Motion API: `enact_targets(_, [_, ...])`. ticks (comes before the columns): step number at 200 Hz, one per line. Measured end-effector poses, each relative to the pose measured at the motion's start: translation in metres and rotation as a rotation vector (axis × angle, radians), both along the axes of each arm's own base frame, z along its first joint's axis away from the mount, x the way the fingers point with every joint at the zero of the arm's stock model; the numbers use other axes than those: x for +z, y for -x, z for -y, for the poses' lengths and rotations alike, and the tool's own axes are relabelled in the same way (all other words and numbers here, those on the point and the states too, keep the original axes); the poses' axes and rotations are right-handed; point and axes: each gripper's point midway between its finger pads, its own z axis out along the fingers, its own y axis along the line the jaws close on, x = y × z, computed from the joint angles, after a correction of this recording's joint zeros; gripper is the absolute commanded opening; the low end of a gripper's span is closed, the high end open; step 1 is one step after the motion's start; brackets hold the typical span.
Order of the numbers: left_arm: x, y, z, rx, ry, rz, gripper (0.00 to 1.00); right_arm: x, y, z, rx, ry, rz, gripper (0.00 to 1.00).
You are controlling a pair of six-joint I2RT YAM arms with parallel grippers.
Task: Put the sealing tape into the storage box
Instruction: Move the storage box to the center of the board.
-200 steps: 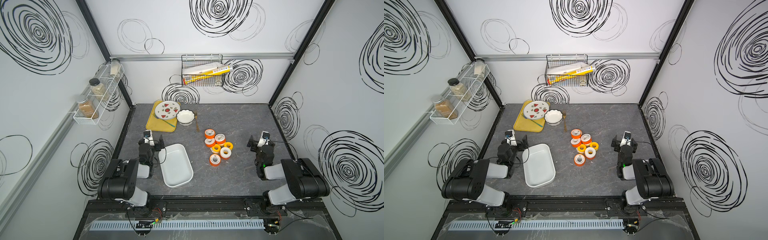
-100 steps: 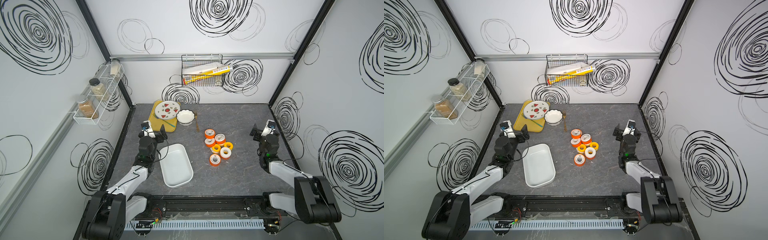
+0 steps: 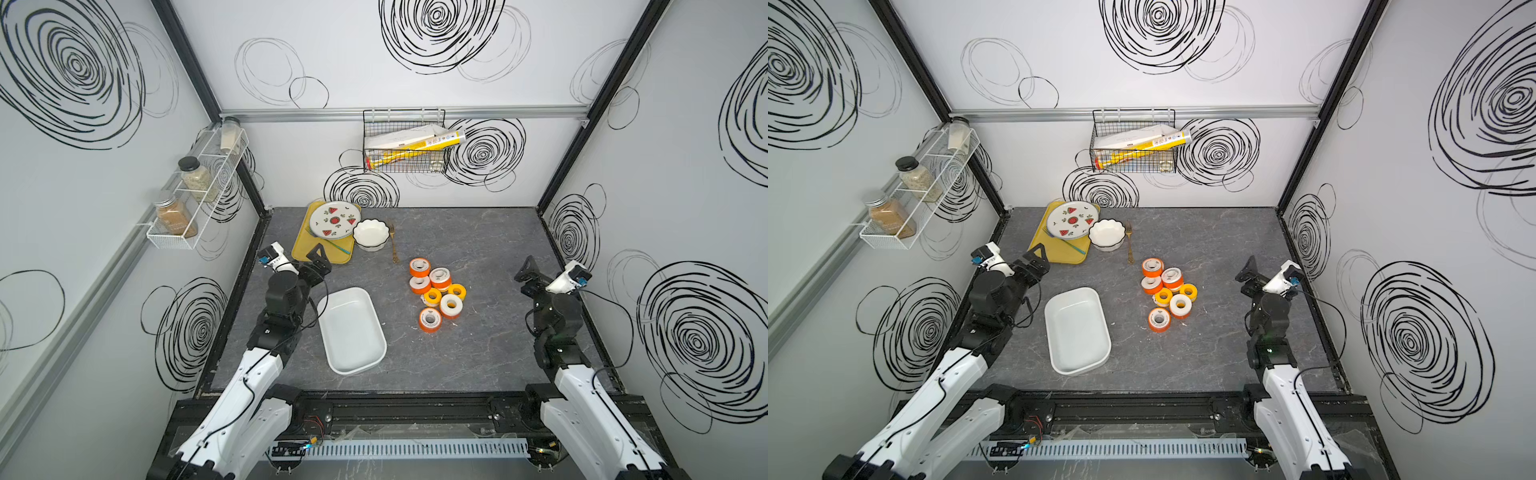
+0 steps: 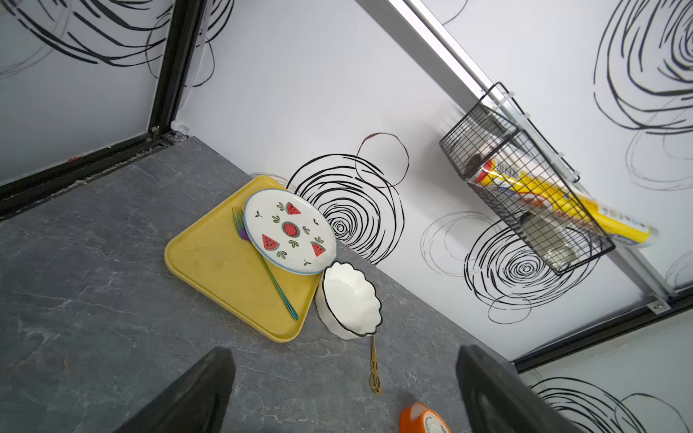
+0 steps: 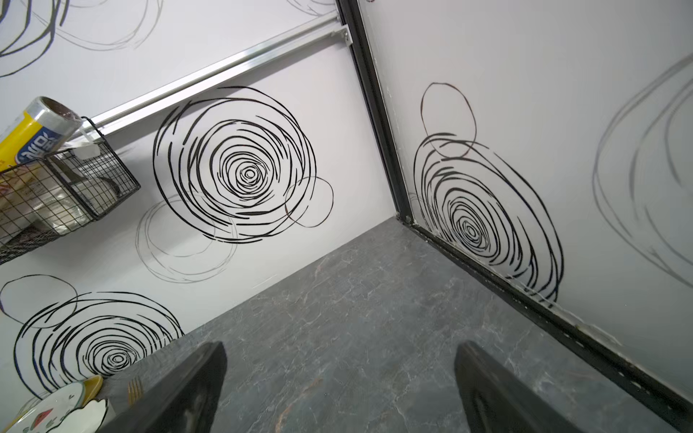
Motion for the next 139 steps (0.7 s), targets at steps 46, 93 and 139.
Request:
enact_targets(46, [0.034, 0.029, 0.002, -0.059, -0.076, -0.052, 0.99, -0.050, 0.019, -0.022, 0.142, -0.032, -0.047, 0.90])
enact_targets(93, [0.016, 0.051, 0.001, -0.107, -0.221, -0.140, 0.99, -0.074, 0.019, -0.042, 0.242, -0.047, -0.105, 0.89])
enact_targets(139, [-0.005, 0.055, 0.000, -0.140, -0.251, -0.216, 0.99, -0.106, 0.016, -0.055, 0.268, -0.041, -0.223, 0.91])
